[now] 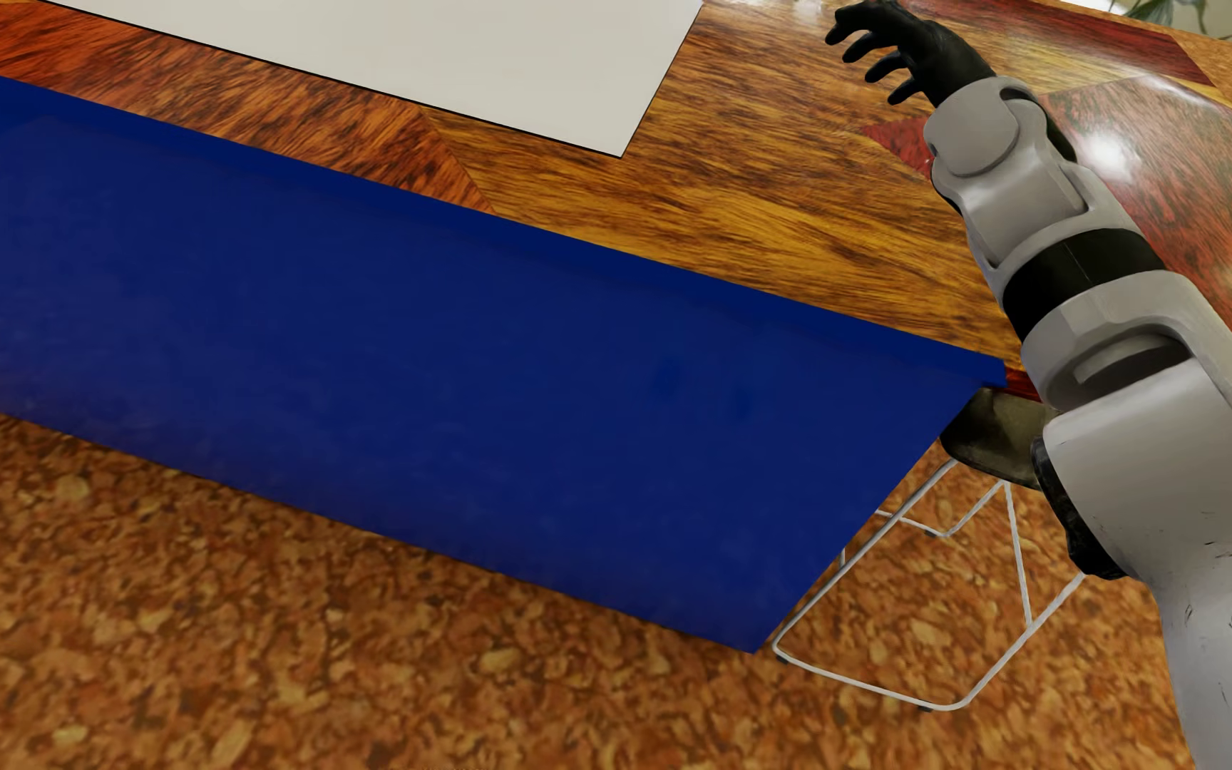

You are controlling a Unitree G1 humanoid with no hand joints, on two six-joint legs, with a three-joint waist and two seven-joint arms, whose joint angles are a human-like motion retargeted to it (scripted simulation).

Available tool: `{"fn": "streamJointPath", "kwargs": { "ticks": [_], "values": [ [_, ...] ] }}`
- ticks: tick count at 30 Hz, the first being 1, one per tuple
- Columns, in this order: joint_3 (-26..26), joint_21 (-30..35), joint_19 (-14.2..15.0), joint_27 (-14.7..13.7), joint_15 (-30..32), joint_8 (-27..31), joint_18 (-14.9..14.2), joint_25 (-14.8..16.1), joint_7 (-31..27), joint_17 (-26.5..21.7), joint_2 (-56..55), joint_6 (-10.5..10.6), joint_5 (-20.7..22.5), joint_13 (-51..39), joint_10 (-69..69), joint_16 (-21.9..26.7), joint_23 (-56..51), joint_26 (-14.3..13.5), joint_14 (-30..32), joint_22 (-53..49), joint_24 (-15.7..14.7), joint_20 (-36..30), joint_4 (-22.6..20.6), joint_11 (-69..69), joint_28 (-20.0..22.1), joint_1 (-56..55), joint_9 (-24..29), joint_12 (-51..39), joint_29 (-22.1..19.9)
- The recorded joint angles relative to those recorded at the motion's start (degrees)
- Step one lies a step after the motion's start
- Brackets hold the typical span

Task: Reach

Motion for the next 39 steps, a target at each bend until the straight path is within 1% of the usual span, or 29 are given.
{"fn": "streamJointPath", "kwargs": {
  "ticks": [1,3,5,6,8,9,11,15,19,26,32,39],
  "values": [
    [-0.3,1.6,0.0,0.0,0.5,0.0,0.0,0.0,0.0,-2.1,0.1,-1.1,0.1,-4.0,0.2,0.8,0.5,0.0,-0.8,0.2,0.0,0.6,0.0,-0.1,0.0,0.1,-0.1,-0.1,0.0],
    [-0.4,6.0,0.0,0.0,0.5,0.0,0.0,0.0,0.0,-4.7,0.5,-3.1,0.2,-9.9,0.3,2.5,1.4,0.0,-1.3,0.5,0.0,0.4,0.1,-0.3,0.0,0.3,-0.5,-0.1,0.0],
    [1.5,7.7,0.0,0.0,-1.1,0.0,0.0,0.0,0.0,-4.9,0.8,-3.9,0.1,-13.8,-0.2,3.0,2.1,0.0,-0.2,1.9,0.0,-1.3,0.1,-0.2,0.0,0.7,-0.5,-0.5,0.0],
    [2.5,8.4,0.0,0.0,-1.9,0.0,0.0,0.0,0.0,-4.3,0.9,-4.1,0.1,-13.4,-0.3,3.0,2.6,0.0,0.5,2.8,0.0,-1.9,0.1,-0.2,0.0,0.8,-0.5,-0.6,0.0],
    [3.8,10.2,0.0,0.0,-3.0,0.0,0.0,0.0,0.0,-2.6,1.1,-4.1,0.1,-11.8,-0.4,2.6,4.3,0.0,1.8,4.4,0.0,-2.5,0.1,-0.2,0.0,1.0,-0.4,-0.7,0.0],
    [4.1,12.3,0.0,0.0,-3.2,0.0,0.0,0.0,0.0,-1.9,1.2,-4.1,0.2,-11.4,-0.4,2.5,5.2,0.0,2.0,4.7,0.0,-2.9,0.2,-0.2,0.0,1.1,-0.4,-0.6,0.0],
    [4.3,13.4,0.0,0.0,-3.3,0.0,0.0,0.0,0.0,-1.2,1.4,-4.1,0.2,-11.8,-0.2,2.4,5.9,0.0,1.5,4.2,0.0,-2.8,0.2,-0.2,0.0,1.1,-0.4,-0.4,0.0],
    [4.8,11.9,0.0,0.0,-3.5,0.0,0.0,0.0,0.0,-0.4,1.6,-3.9,0.1,-12.6,-0.2,2.1,5.4,0.0,1.3,2.3,0.0,-2.0,0.1,-0.4,0.0,1.2,-0.3,0.3,0.0],
    [5.0,11.0,0.0,0.0,-3.4,0.0,0.0,0.0,0.0,-0.7,1.6,-3.7,0.0,-12.8,-0.5,1.8,5.4,0.0,1.5,2.4,0.0,-1.5,0.0,-0.5,0.0,1.2,-0.3,0.1,0.0],
    [5.0,13.0,0.0,0.0,-3.7,0.0,0.0,0.0,0.0,-0.8,1.6,-3.6,0.1,-12.0,-0.9,2.6,5.7,0.0,2.1,2.9,0.0,-1.6,0.0,-0.4,0.0,1.5,-0.4,0.0,0.0],
    [5.1,12.0,0.0,0.0,-3.4,0.0,0.0,0.0,0.0,-0.7,2.2,-3.5,0.0,-13.0,1.6,2.5,5.6,0.0,-1.4,2.8,0.0,-0.7,-0.2,-0.1,0.0,1.3,-0.3,-0.2,0.0],
    [5.3,11.3,0.0,0.0,-3.4,0.0,0.0,0.0,0.0,-0.3,2.4,-3.1,-0.1,-13.7,1.6,2.0,5.5,0.0,-1.6,2.6,0.0,-1.2,-0.3,0.2,0.0,1.7,-0.3,0.1,0.0]
  ]
}}
